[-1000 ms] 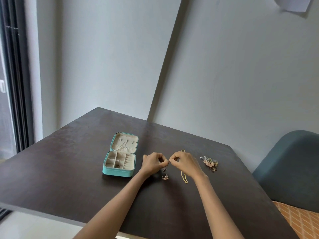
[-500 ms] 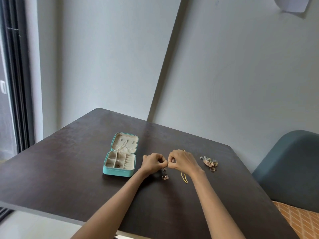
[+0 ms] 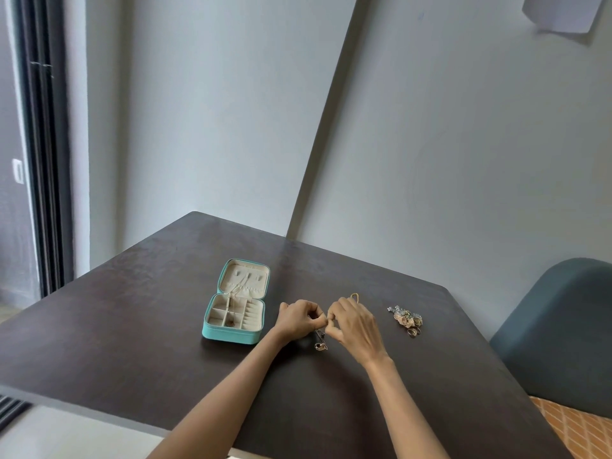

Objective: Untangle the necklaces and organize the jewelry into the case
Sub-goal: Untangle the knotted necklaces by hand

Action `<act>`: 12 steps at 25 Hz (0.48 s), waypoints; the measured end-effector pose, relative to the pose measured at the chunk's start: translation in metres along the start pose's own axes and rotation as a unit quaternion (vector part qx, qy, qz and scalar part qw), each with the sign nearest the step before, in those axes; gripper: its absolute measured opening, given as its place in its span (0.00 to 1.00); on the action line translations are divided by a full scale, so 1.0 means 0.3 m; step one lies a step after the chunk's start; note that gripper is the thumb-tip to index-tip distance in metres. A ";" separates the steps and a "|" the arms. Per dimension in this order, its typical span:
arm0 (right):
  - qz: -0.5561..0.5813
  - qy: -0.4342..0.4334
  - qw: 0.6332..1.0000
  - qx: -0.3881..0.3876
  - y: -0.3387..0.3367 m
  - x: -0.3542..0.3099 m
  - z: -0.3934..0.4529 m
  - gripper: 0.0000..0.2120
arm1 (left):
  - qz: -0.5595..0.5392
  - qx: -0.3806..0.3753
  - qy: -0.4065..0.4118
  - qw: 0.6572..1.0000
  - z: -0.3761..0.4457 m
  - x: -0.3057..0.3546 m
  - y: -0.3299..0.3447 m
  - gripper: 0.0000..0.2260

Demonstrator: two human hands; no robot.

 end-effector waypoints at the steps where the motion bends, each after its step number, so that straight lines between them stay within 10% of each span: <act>1: 0.036 0.044 0.998 0.002 0.002 0.009 -0.003 0.04 | -0.008 0.010 -0.003 1.000 0.002 -0.003 -0.005 0.10; 12: 0.178 0.207 0.960 -0.058 0.001 0.043 0.022 0.05 | -0.184 0.029 -0.022 0.982 0.005 -0.026 -0.011 0.07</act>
Point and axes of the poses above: each hand's wrist, its own z-axis towards the middle knuckle, its own y-axis out of the palm, x = y × z, the point moved 4 cm from there along z, towards the middle knuckle, and after that the axes turned 6 degrees about x, right-handed, at the moved point
